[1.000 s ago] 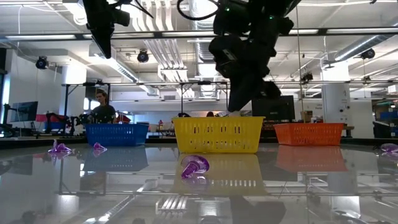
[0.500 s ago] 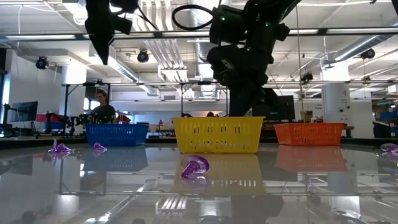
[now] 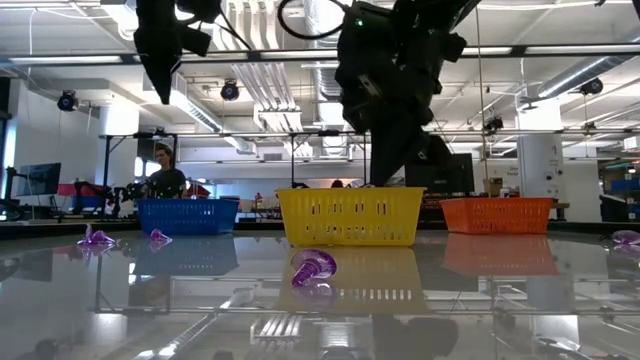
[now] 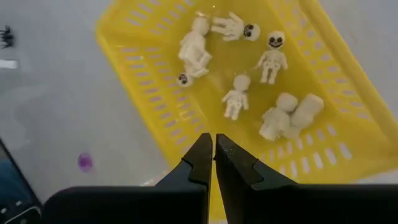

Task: Sort Halloween decoration
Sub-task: Put the white skeleton toy into the yellow bin

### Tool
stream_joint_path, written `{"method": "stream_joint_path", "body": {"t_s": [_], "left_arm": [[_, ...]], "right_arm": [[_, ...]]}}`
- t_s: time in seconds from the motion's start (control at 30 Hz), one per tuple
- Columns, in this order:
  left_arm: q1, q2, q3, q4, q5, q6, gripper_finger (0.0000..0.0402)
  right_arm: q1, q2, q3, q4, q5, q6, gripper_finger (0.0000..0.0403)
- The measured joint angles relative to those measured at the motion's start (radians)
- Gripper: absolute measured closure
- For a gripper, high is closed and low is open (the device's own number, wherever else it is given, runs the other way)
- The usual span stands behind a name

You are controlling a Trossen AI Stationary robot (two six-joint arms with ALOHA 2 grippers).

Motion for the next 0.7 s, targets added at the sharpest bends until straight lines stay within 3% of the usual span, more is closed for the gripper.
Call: {"method": "stream_joint_path", "body": {"t_s": [0.13,0.4,0.53,0.63,0.7], "left_arm": [[0.000,-0.009,0.000,-0.012,0.002,-0.009,0.0244],[0.000,-0.026,0.000,-0.067,0.009,-0.042,0.0244],[-0.001,-0.053,0.000,-0.086,0.166,-0.086,0.0244],[-0.016,-0.087,0.000,-0.086,0.309,-0.092,0.0244],[-0.038,-0.113,0.000,-0.079,0.342,-0.104,0.0244]], "right_arm": [[-0.001,-0.011,0.080,-0.035,0.013,-0.089,0.0390],[-0.007,-0.009,0.254,-0.166,0.145,-0.219,0.0390],[-0.007,-0.015,0.297,-0.222,0.245,-0.225,0.0390],[-0.007,-0.028,0.324,-0.258,0.265,-0.264,0.0390],[-0.007,-0.034,0.337,-0.289,0.265,-0.301,0.0390]]}}
